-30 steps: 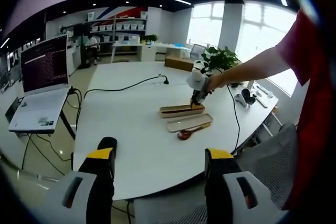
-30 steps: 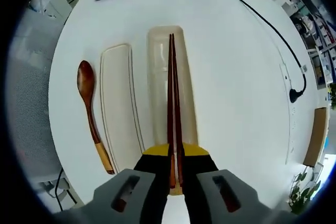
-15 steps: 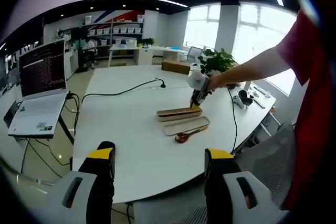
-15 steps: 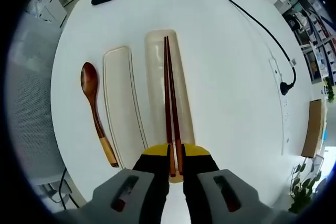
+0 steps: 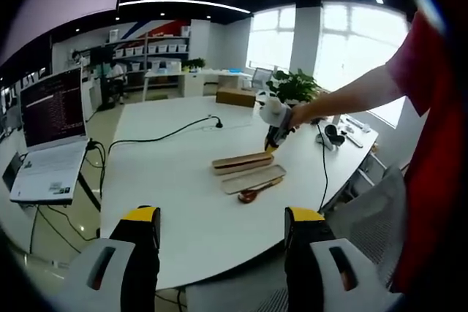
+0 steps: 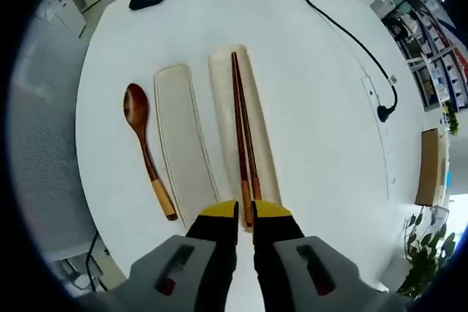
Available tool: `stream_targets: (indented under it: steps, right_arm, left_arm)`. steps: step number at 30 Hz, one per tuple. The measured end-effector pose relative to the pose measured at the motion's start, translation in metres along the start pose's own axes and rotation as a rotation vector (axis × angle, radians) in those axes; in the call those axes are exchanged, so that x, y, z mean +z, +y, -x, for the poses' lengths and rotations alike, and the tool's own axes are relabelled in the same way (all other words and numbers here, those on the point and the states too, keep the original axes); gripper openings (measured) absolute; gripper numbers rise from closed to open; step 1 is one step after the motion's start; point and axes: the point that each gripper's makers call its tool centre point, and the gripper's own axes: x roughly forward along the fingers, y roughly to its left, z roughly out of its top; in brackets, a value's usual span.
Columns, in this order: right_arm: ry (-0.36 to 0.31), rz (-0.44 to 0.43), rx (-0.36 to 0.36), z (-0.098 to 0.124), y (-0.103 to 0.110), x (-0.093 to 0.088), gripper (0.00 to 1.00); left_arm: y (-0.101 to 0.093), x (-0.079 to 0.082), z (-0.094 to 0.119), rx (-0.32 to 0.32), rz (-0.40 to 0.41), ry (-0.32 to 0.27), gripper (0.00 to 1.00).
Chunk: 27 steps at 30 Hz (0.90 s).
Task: Arrange the utensils inside the cutlery case until each visible utensil rests in its matching compartment.
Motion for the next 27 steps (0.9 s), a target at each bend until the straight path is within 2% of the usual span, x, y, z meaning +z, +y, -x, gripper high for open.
stream_targets:
  steps: [6,19,27]
  right_arm:
    - [-0.011,0.006,-0.006,0.012,0.017,-0.002,0.04]
    - [-0.063,0.023,0.018,0.022,0.052,0.002,0.08]
    - [-0.084,0.024,0.023,0.025,0.061,0.000,0.08]
  left_arm:
    - [-0.002,0.000,0.003,-0.006,-0.011,-0.007,0.71]
    - [-0.005,-0.002,0.007,-0.008,-0.010,-0.017,0.71]
    - [-0.005,0.000,0.008,-0.004,-0.023,-0.027,0.71]
